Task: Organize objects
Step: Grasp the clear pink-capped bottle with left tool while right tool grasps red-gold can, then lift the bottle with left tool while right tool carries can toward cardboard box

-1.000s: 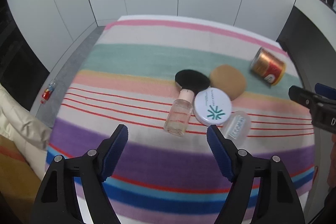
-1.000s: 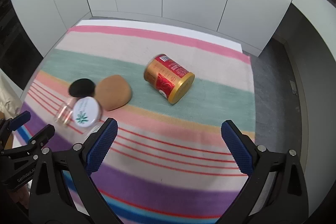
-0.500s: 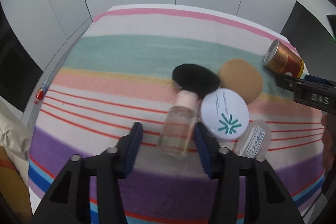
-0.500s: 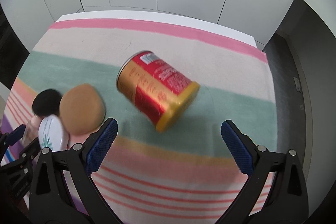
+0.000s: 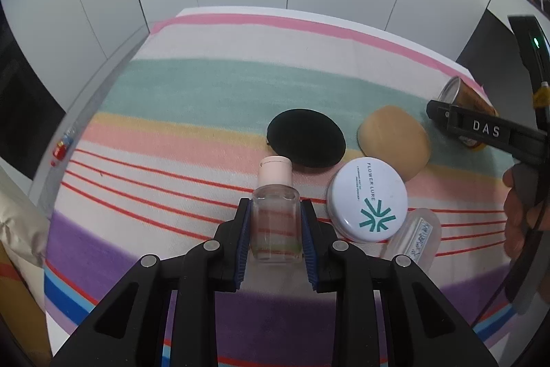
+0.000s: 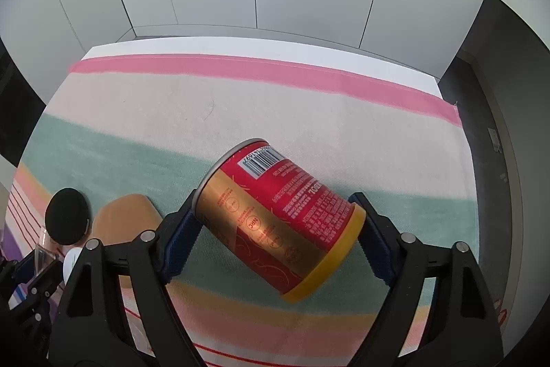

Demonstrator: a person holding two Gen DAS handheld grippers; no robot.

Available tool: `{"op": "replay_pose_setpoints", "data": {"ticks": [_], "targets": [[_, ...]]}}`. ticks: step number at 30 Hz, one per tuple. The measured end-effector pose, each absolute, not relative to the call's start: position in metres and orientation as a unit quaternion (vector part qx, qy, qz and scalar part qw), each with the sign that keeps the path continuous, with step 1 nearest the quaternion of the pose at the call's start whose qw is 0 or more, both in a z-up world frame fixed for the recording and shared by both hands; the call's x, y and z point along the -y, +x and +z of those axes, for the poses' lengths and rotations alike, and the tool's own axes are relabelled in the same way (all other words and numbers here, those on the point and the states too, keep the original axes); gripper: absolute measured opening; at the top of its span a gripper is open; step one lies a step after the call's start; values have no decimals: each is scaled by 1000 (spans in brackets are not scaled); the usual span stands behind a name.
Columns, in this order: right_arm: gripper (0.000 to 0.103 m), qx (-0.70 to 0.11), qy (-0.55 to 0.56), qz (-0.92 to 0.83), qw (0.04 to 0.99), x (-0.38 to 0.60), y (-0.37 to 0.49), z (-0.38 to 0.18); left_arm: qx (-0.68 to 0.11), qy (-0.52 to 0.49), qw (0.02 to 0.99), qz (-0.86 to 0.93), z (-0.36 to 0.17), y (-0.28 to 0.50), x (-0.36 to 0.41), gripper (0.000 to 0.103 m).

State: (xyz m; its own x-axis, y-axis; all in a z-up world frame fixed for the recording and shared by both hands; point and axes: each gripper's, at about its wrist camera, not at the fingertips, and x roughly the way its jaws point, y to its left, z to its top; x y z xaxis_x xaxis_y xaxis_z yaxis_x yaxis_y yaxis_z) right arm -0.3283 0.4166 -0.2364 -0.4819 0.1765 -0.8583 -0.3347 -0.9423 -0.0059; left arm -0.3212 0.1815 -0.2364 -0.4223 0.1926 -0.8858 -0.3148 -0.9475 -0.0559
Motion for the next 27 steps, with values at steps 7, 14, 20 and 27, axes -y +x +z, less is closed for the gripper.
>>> {"op": "replay_pose_setpoints", "data": {"ticks": [7,14,20,27], "targets": [[85,-62,-480,864,141,-406,-315,-224,-57,-503,146,850,-218,-317,-176,28],[85,-66,-475,867,136,-392,-302,-192,-50,-490,145,858,-188,-302,-167,28],[85,-62,-470,871,131,-376,-282,-161,-41,-477,145,866,-155,-288,-162,28],[85,-45,-457,881,115,-354,-254,-118,-40,-461,144,875,-113,-265,-153,28]]}}
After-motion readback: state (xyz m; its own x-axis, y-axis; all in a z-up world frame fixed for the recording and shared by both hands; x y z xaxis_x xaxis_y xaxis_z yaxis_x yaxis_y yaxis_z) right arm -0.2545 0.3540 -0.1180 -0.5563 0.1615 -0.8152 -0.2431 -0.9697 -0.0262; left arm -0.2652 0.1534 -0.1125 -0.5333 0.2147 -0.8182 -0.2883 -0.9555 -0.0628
